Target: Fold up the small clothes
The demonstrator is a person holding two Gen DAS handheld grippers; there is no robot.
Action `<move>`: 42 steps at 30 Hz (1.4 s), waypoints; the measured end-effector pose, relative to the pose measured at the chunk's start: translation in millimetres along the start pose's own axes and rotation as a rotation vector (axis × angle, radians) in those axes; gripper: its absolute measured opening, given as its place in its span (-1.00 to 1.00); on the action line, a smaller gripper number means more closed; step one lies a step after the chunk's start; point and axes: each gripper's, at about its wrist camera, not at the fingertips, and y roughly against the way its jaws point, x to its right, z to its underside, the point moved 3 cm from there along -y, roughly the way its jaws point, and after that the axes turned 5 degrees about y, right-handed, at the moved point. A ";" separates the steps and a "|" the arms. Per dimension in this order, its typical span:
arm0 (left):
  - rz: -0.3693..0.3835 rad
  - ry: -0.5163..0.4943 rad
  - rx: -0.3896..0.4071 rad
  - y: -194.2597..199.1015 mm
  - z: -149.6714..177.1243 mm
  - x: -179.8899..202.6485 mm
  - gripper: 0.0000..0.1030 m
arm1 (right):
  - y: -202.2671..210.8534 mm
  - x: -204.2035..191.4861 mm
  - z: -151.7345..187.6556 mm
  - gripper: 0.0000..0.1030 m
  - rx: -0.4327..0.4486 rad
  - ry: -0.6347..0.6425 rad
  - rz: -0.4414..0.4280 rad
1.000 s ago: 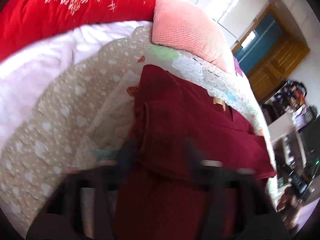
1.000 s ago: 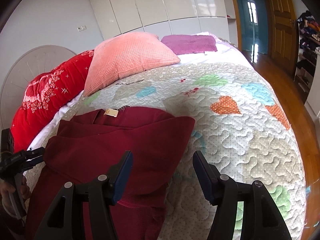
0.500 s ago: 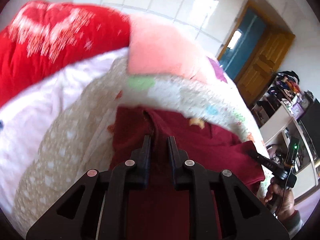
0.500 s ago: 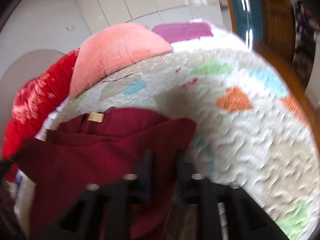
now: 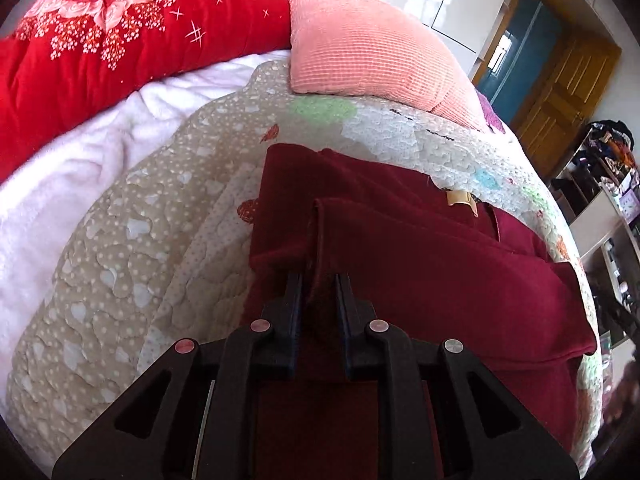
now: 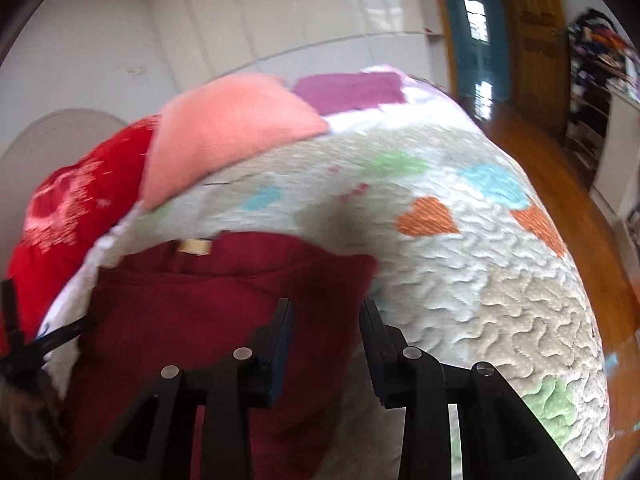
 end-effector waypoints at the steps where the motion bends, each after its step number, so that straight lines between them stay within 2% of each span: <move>1: -0.001 0.000 -0.001 0.3 -0.1 -0.1 -0.72 | 4.5 -12.8 2.2 -0.37 0.000 0.049 -0.026; 3: 0.003 0.007 -0.002 1.6 3.9 -0.8 -0.72 | 2.8 -33.4 13.8 -0.37 -0.036 0.152 -0.047; 5: 0.010 0.012 -0.002 0.7 4.7 -2.4 -0.71 | -13.0 -38.0 37.0 -0.44 -0.123 0.229 0.031; 7: 0.004 -0.001 -0.005 1.1 5.2 -0.5 -0.71 | -25.6 -29.0 55.9 -0.52 -0.174 0.234 0.076; 8: -0.001 -0.008 -0.007 2.9 5.4 0.5 -0.71 | -21.6 -24.5 59.8 -0.52 -0.144 0.215 0.057; 12: -0.014 -0.011 0.000 14.4 6.9 1.5 -0.70 | 2.1 -11.3 53.5 -0.52 -0.134 0.148 0.054; 15: -0.025 -0.010 0.022 24.2 7.8 -0.2 -0.70 | 21.9 -17.4 47.7 -0.48 -0.094 0.150 0.055; 20: -0.055 -0.025 0.015 22.6 9.9 -3.0 -0.65 | 20.4 -30.6 37.6 -0.47 -0.062 0.124 0.021; 23: -0.064 -0.027 0.015 22.6 10.8 -3.9 -0.55 | 6.4 -38.1 38.8 -0.47 -0.081 0.133 0.012; 27: -0.073 -0.023 -0.004 26.3 13.6 -4.7 -0.41 | -26.5 -33.4 50.8 -0.47 -0.182 0.133 0.067; 29: -0.078 -0.040 0.003 30.0 15.8 -3.1 -0.38 | -19.7 -36.4 48.4 -0.46 -0.164 0.125 0.070; 31: -0.085 -0.057 0.004 32.4 17.7 -0.8 -0.26 | -10.3 -39.8 46.1 -0.41 -0.150 0.116 0.058; 37: -0.072 -0.067 -0.001 37.8 23.4 4.3 -0.25 | 14.3 -56.1 52.6 -0.32 -0.129 0.112 0.003; 40: -0.071 -0.071 -0.021 38.8 30.7 4.1 -0.25 | 15.9 -64.9 68.6 -0.11 -0.153 0.123 -0.011; 42: -0.074 -0.080 -0.034 40.7 37.0 3.4 -0.25 | 4.3 -66.3 83.2 -0.08 -0.211 0.140 0.011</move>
